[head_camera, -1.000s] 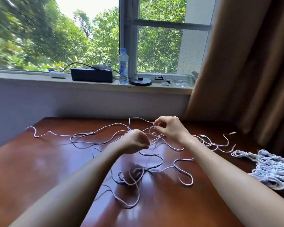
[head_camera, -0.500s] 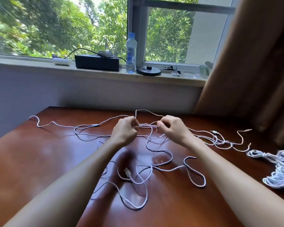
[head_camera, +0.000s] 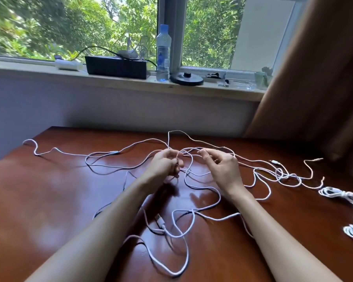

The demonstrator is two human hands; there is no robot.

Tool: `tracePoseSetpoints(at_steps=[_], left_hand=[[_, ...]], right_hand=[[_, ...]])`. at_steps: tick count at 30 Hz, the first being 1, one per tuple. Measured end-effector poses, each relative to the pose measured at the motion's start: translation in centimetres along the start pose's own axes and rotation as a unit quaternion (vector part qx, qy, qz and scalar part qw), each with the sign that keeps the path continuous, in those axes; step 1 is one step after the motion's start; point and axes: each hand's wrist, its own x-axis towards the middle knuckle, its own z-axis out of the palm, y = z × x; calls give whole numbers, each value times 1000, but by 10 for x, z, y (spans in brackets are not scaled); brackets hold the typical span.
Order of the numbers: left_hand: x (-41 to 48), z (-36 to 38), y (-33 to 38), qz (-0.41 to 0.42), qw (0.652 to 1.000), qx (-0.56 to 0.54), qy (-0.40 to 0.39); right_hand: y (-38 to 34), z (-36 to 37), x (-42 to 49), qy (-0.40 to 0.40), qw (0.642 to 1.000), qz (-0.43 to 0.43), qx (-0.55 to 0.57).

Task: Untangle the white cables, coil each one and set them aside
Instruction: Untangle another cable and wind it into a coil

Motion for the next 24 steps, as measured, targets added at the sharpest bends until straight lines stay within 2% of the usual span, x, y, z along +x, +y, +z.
tracePoseSetpoints(at_steps=[2, 6, 9, 12, 17, 20, 24], left_hand=[[0, 2, -8, -23, 999, -36, 4], [-6, 5, -8, -14, 998, -51, -39], [-7, 4, -6, -11, 998, -53, -24], [-5, -2, -4, -28, 990, -135, -18], [-1, -21, 1, -58, 935, -350, -13], [-5, -21, 1, -71, 910, -409, -21], [-8, -18, 3, -75, 887, -453, -55]], right_hand=[[2, 1, -4, -8, 1000, -2, -17], [4, 1, -4, -18, 999, -21, -44], [2, 4, -2, -24, 998, -32, -45], [-1, 6, -4, -57, 996, -54, -41], [2, -1, -7, -137, 985, -97, -39], [6, 0, -7, -117, 992, -53, -20], [7, -1, -5, -64, 996, -61, -29]])
